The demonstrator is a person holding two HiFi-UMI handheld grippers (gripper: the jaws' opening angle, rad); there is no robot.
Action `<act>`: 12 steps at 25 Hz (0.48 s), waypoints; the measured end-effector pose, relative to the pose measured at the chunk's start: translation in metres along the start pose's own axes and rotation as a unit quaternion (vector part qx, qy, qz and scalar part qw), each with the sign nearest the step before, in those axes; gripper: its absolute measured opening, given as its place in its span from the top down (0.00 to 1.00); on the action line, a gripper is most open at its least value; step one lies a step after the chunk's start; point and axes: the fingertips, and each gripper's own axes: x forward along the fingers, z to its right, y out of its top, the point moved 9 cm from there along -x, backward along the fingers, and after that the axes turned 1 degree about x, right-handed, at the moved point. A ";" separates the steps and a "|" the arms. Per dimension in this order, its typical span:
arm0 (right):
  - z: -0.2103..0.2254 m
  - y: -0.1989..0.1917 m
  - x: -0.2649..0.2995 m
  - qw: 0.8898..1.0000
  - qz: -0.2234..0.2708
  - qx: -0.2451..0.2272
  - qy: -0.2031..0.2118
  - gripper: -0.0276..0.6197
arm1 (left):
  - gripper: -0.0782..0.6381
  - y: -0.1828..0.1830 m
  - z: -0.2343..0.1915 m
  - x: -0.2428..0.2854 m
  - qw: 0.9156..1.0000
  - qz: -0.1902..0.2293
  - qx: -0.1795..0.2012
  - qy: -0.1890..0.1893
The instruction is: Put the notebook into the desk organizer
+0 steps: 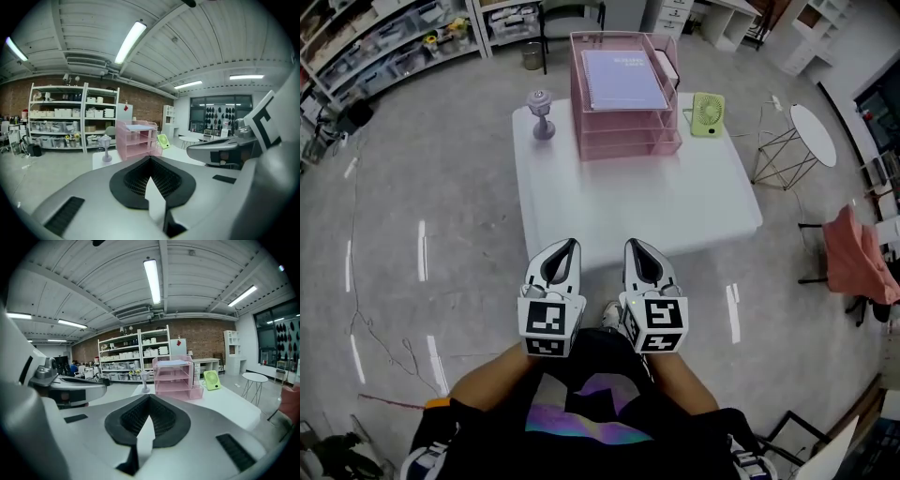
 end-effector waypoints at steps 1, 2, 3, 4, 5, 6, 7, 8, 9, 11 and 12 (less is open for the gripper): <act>-0.010 -0.002 -0.002 1.000 0.002 0.002 -0.007 0.93 | 0.88 -0.002 -0.007 -0.006 1.000 0.002 0.004 -0.005; -0.019 -0.005 -0.005 1.000 0.002 0.003 -0.015 0.93 | 0.88 -0.005 -0.014 -0.012 1.000 0.003 0.006 -0.010; -0.028 -0.008 -0.007 1.000 0.003 0.003 -0.021 0.93 | 0.88 -0.008 -0.020 -0.017 1.000 0.002 0.007 -0.015; -0.036 -0.010 -0.010 1.000 0.002 0.004 -0.027 0.93 | 0.88 -0.012 -0.024 -0.023 1.000 0.002 0.007 -0.021; -0.044 -0.013 -0.012 1.000 0.001 0.005 -0.031 0.93 | 0.88 -0.014 -0.027 -0.028 1.000 0.002 0.009 -0.027; -0.051 -0.015 -0.015 0.999 0.001 0.006 -0.035 0.93 | 0.88 -0.016 -0.030 -0.033 0.999 0.004 0.011 -0.033; -0.057 -0.017 -0.017 0.999 0.001 0.007 -0.039 0.93 | 0.88 -0.018 -0.033 -0.037 0.999 0.006 0.014 -0.038; -0.063 -0.020 -0.019 0.999 0.001 0.009 -0.044 0.93 | 0.88 -0.019 -0.036 -0.041 0.999 0.008 0.017 -0.043; -0.068 -0.023 -0.021 0.999 0.001 0.011 -0.048 0.93 | 0.88 -0.021 -0.038 -0.045 0.999 0.009 0.019 -0.048; -0.078 -0.029 -0.025 0.998 0.000 0.014 -0.055 0.93 | 0.88 -0.026 -0.042 -0.051 0.998 0.011 0.021 -0.058; -0.083 -0.031 -0.027 0.998 0.000 0.014 -0.058 0.93 | 0.88 -0.027 -0.044 -0.054 0.998 0.012 0.023 -0.061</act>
